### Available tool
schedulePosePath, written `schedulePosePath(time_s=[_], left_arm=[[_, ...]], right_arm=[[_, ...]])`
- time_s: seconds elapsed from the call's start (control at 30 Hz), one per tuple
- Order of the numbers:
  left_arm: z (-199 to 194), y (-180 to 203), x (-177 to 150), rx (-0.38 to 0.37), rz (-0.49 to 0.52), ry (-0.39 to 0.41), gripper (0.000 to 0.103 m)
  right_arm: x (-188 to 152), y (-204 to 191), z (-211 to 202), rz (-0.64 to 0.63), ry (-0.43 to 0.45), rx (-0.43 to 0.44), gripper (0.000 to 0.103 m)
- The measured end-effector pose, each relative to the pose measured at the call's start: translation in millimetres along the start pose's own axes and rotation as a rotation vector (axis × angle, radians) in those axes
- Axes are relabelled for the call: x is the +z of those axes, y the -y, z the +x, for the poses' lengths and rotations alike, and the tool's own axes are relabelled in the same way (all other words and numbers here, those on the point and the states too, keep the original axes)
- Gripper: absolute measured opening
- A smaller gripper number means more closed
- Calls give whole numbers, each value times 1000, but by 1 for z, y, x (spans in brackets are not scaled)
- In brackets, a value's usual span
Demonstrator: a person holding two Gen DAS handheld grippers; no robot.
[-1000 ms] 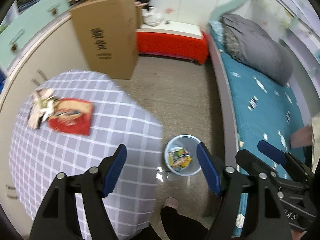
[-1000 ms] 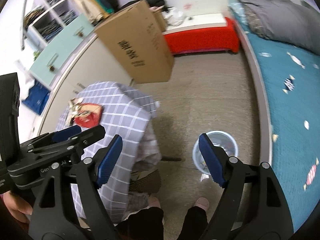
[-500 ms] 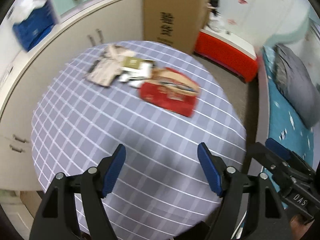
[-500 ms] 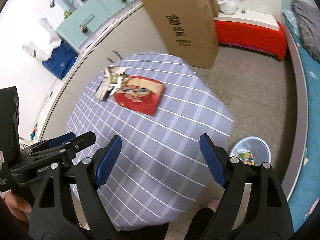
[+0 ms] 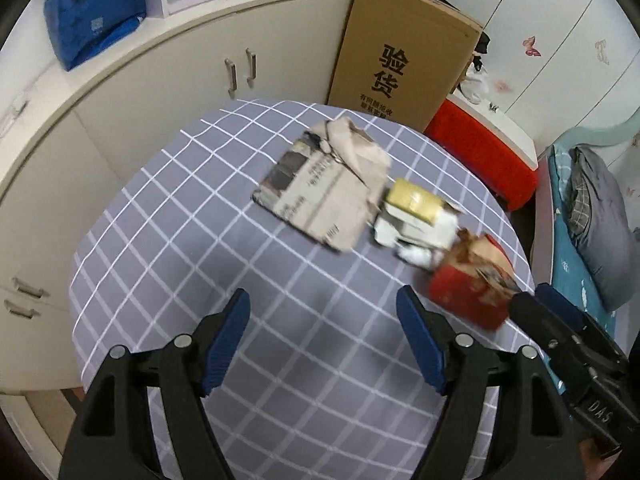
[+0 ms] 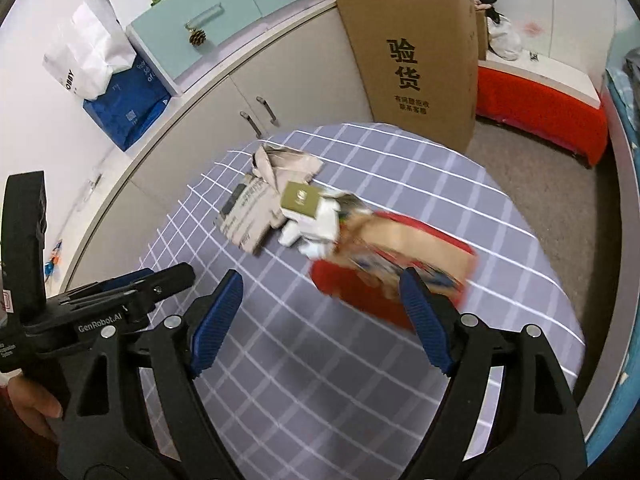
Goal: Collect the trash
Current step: 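Return both grippers to the table toward the newspaper and red bag, then grasp the red paper bag with the left gripper while the right grasps the white dropper bottle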
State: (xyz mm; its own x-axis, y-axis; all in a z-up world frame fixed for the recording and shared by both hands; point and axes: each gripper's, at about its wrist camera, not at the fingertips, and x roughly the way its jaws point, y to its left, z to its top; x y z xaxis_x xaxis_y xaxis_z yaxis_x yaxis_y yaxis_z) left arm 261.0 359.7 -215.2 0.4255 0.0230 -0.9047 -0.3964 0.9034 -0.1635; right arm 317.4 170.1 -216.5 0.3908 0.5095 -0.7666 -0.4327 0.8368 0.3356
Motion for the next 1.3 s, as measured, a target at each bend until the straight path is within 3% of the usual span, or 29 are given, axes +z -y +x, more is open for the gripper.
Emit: schedulePosePath(time_s=[0.37,0.7,1.2,1.3], left_arm=[[56,-36,36,-64,10,-39,75],[70,-49,39,-73,13,-47,75],[63,-16,16,-33,-110,-32,75],[59,-4,15,-27,-103,-24,75]], right_arm=[[9,-32,73,-79,-2,-149,85],[9,-26,90,-92,-7,-227,88],[19,-8,108,-260,-138,-147,88],[16,-9,107,-325,-150,-150,79]])
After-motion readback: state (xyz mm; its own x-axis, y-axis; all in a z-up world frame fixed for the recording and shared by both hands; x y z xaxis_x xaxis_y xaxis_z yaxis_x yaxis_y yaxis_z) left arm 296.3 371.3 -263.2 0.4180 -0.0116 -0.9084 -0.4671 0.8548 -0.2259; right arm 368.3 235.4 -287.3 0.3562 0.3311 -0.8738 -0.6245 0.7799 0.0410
